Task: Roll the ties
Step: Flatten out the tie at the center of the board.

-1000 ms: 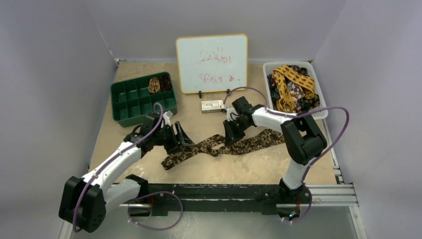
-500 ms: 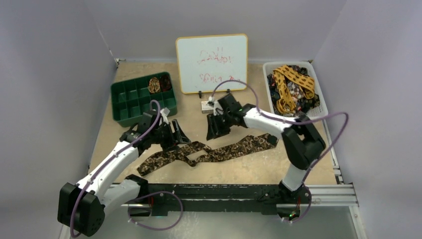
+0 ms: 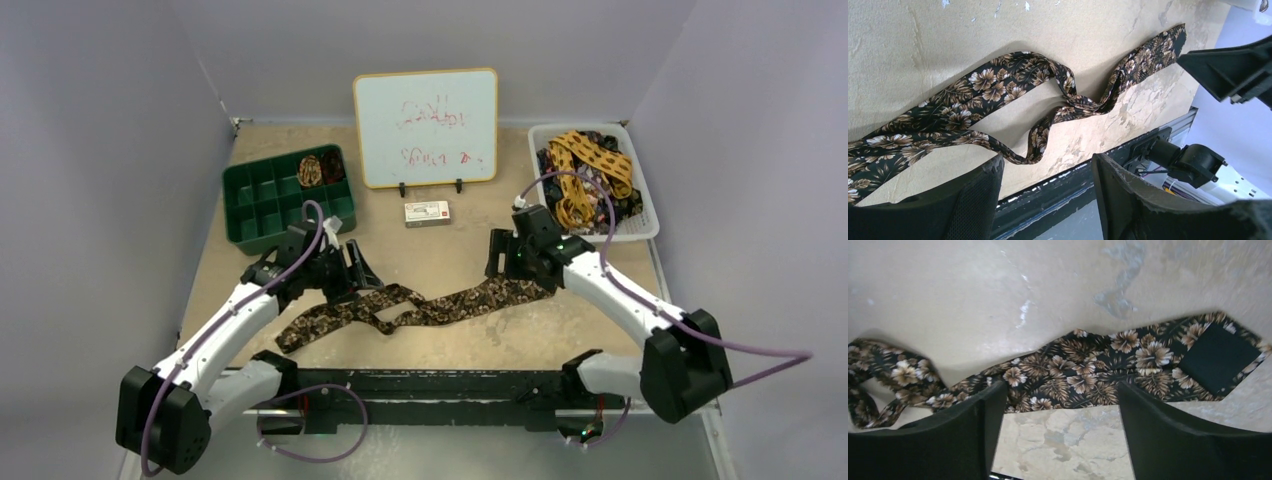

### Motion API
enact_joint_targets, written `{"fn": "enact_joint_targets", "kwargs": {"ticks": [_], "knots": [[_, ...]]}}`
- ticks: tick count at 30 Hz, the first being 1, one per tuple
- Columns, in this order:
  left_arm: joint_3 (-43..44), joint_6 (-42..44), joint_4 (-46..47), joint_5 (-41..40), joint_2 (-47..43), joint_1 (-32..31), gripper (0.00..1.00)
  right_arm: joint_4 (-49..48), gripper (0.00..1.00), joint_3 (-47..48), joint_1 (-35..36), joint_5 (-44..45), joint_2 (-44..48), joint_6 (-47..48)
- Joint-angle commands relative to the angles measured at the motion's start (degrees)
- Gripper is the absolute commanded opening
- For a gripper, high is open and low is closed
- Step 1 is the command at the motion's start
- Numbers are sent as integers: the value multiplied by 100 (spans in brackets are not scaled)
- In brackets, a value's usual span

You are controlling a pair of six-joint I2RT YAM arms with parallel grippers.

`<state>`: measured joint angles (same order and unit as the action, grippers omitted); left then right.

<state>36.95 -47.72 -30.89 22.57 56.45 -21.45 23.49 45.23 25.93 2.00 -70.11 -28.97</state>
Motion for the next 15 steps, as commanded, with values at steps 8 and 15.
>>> {"fn": "enact_joint_targets", "kwargs": {"ticks": [8, 15], "knots": [[115, 213, 72, 106, -48, -17, 63, -318, 56, 213, -481, -645, -1451, 306], [59, 189, 65, 81, -76, -17, 63, -354, 47, 387, -588, -639, -1682, 511]]}}
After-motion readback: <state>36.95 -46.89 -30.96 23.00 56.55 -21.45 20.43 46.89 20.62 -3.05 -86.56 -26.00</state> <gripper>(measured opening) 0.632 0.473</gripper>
